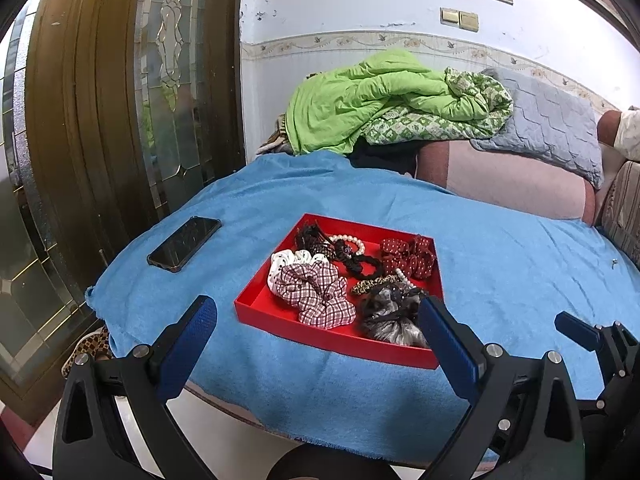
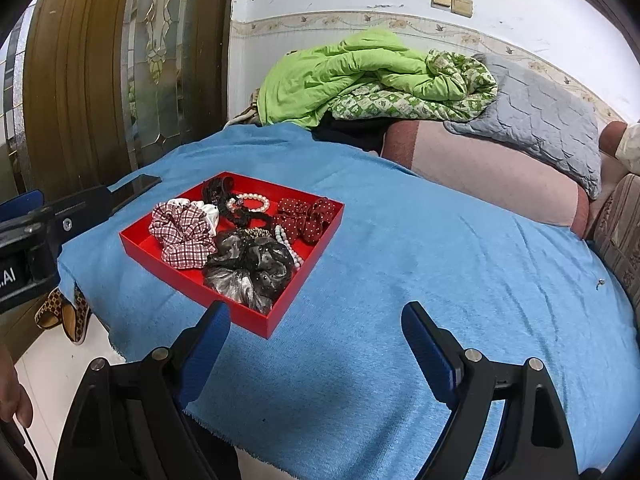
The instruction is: Organize jewelry
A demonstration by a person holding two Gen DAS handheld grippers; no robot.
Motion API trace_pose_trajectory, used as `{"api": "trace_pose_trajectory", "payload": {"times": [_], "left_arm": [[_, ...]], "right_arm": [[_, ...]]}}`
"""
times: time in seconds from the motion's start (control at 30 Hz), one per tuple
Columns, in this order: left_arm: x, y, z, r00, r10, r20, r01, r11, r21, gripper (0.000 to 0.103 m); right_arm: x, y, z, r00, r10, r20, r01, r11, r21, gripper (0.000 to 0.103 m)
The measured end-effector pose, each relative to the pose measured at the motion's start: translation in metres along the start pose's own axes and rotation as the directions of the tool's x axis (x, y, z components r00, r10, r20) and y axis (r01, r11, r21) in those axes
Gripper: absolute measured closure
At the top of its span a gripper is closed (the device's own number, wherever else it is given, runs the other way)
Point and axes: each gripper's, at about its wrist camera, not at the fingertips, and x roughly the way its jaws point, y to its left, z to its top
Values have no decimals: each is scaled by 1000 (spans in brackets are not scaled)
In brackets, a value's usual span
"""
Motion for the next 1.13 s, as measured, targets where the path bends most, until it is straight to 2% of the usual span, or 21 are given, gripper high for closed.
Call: {"api": "trace_pose_trajectory", "payload": {"times": [0.33, 0.73, 1.13], "left_arm": [[12, 1, -4, 1000, -13, -25, 13, 1000, 14, 3], [29, 10, -7, 997, -11, -74, 10, 1000, -11, 3], [34, 11, -7, 995, 48, -89, -48, 999, 1, 3]], "right_arm": [[7, 0, 1, 1000, 0, -5, 0, 1000, -3, 12], [24, 5, -1, 999, 6, -38, -6, 1000, -16, 12], [32, 9, -4, 997, 26, -66, -28, 999, -19, 12]]}}
